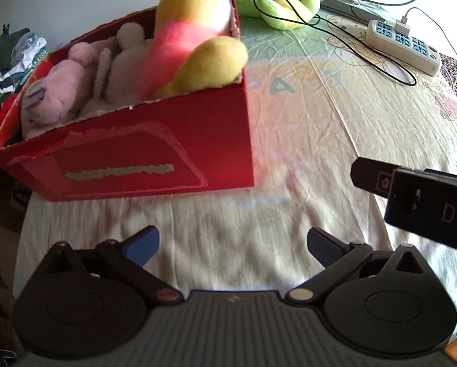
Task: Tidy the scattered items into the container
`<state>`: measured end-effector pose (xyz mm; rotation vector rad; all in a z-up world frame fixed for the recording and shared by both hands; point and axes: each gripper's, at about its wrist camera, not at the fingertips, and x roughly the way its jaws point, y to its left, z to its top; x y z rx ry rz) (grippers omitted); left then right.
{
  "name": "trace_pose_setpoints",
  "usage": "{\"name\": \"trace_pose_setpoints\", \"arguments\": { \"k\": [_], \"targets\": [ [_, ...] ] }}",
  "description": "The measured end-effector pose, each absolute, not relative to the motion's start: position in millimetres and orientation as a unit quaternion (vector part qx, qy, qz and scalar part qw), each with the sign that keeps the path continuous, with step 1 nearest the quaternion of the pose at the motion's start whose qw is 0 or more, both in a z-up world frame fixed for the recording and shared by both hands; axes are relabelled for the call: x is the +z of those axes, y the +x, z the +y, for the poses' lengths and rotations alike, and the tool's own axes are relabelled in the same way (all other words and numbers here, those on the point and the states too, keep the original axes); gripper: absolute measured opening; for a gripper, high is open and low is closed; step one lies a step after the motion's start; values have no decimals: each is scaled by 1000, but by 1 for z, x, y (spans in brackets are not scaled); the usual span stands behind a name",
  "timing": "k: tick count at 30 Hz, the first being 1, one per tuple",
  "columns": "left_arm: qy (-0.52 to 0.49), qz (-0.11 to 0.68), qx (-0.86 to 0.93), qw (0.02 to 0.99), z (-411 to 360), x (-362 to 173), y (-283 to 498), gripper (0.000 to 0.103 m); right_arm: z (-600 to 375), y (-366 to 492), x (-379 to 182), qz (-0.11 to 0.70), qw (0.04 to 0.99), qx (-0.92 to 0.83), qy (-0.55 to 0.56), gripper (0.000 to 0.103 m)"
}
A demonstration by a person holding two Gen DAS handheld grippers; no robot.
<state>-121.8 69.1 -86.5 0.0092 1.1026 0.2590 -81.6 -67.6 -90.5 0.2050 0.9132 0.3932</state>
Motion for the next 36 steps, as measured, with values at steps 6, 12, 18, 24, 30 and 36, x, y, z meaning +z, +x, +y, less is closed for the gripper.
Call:
{"name": "trace_pose_setpoints", "arguments": {
  "k": [6,12,18,24,30,36],
  "targets": [
    [-2,527,138,839,93,-88,-123,103,-44,-81,-89,437,873,197,93,84],
    [-22,537,161,828,133,-89,-127,103,-5,-88,-87,445,865,217,76,84],
    [-37,543,166,823,166,-92,-132,103,29,-97,-89,454,858,229,66,84],
    [-42,542,166,823,193,-90,-135,103,58,-105,-86,454,859,228,62,84],
    [-25,527,164,833,215,-76,-137,103,79,-106,-78,484,840,223,102,84],
    [-9,506,143,851,240,-59,-148,103,100,-113,-64,474,849,214,91,84]
  ]
}}
